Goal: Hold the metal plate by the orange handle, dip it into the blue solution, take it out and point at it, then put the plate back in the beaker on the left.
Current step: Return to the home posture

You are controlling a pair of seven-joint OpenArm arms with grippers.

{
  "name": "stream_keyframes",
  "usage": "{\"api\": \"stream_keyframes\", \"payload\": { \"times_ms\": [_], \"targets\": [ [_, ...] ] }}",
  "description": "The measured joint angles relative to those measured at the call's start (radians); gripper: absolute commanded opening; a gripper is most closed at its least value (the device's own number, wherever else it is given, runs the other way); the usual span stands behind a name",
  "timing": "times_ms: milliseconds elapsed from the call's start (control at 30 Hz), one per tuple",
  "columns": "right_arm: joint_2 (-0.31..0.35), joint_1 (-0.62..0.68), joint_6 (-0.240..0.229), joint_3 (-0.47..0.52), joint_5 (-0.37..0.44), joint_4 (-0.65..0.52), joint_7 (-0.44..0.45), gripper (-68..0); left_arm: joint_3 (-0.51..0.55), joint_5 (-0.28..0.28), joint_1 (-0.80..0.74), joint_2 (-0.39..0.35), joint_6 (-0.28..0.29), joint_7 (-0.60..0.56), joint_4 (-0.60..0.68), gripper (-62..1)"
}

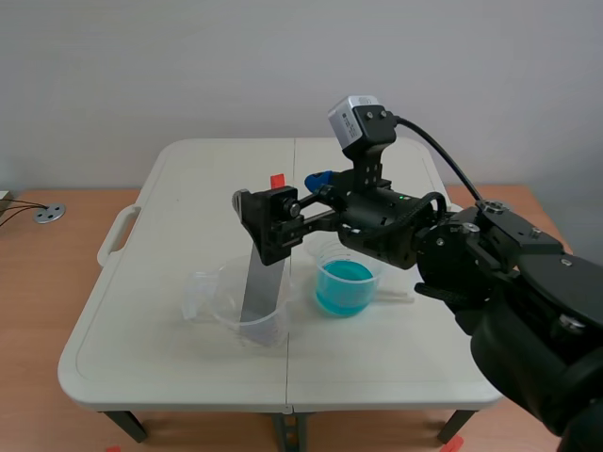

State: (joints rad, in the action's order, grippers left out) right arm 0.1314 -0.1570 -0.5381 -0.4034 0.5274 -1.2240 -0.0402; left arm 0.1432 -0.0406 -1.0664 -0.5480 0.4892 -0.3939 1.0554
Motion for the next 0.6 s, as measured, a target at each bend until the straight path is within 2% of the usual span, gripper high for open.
{"api": "stream_keyframes", "payload": {
  "times_ms": [233, 333, 400, 600],
  "targets": [
    [0.106, 0.009, 0.001, 0.010, 0.000, -0.105, -0.003, -1.2, 0.006, 0.011, 0.006, 0.013, -0.011, -0.034, 0.002, 1.4],
    [0.160, 0.030, 0.023, 0.010, 0.001, -0.172, -0.002, -1.2, 0.080, 0.137, 0.009, 0.010, -0.013, -0.069, 0.022, 1.4],
    [0.195, 0.055, 0.042, 0.010, 0.005, -0.217, -0.002, -1.2, 0.159, 0.200, 0.009, -0.005, -0.018, -0.096, 0.051, 1.4],
    [0.279, 0.169, 0.071, 0.049, 0.015, -0.345, 0.011, -1.2, 0.363, 0.338, 0.014, -0.068, -0.037, -0.169, 0.164, 1.4]
  ]
}}
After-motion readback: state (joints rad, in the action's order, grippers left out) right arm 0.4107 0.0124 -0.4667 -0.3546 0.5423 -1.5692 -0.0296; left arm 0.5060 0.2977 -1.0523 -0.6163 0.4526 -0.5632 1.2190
